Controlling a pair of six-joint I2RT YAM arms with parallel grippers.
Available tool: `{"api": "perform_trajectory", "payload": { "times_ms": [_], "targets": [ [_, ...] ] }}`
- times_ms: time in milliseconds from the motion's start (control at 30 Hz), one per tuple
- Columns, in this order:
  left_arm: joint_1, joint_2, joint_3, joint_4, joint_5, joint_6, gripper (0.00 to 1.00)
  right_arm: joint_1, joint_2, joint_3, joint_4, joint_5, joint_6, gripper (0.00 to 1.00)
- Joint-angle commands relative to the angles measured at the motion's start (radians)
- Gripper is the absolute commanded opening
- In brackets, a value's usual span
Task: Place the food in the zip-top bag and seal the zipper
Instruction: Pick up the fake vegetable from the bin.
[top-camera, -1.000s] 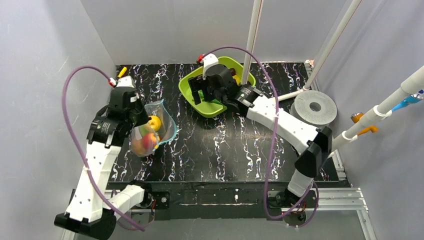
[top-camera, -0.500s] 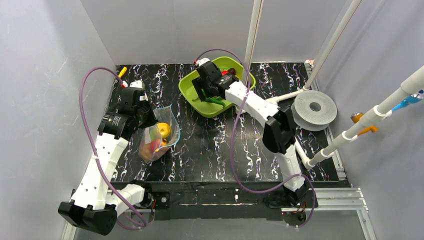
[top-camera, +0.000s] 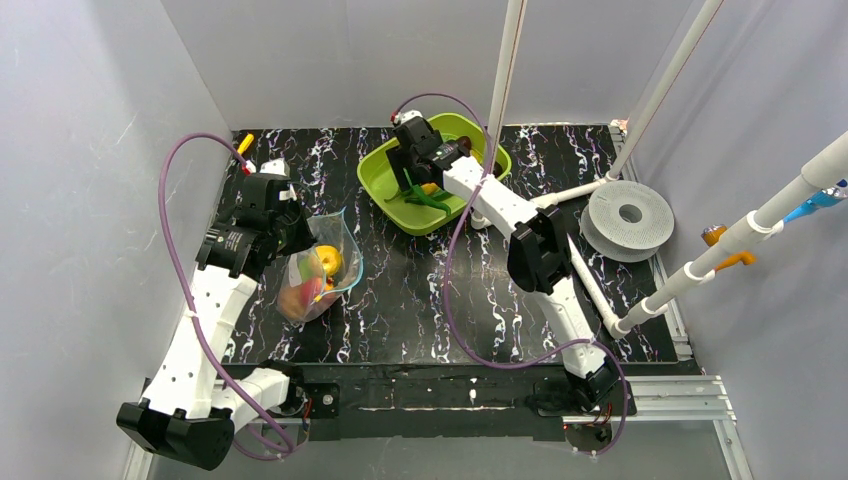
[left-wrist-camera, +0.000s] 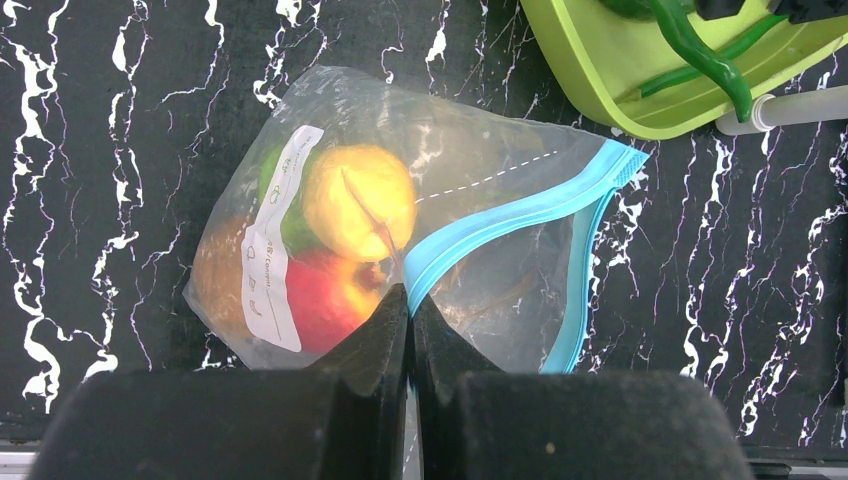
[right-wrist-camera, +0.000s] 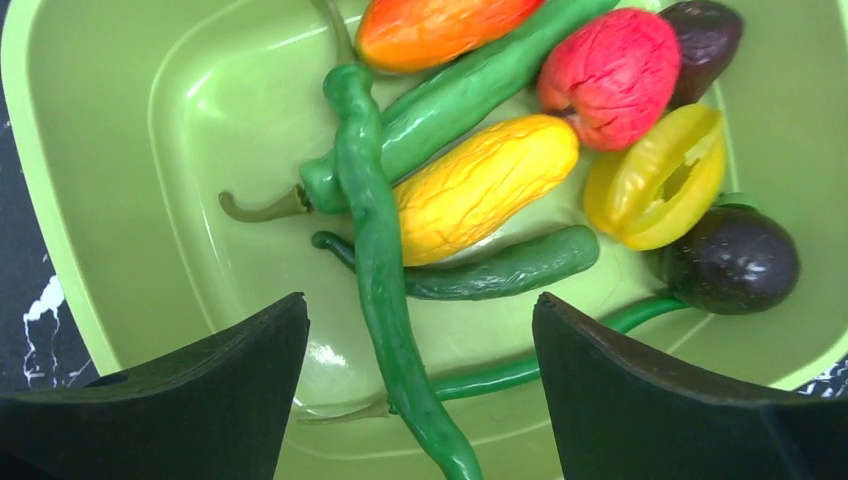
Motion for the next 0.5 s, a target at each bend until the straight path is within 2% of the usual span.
{"api": "perform_trajectory", "payload": {
  "times_ms": [0,133,467],
  "targets": [
    [0.005,-0.005,0.006,-0.001,-0.001,0.0,0.0,-0.004,-0.027,-0.045,0.033,-0.062,-0.03,0.85],
    [0.004,-0.003,0.005,0.0,0.008,-0.005,0.0,-0.007,-0.05,-0.142,0.071,-0.08,-0.052,0.8],
    [0.005,-0.009,0.004,-0.005,0.021,-0.014,0.0,-0.009,-0.013,-0.133,0.045,-0.065,-0.114,0.58]
  ]
}}
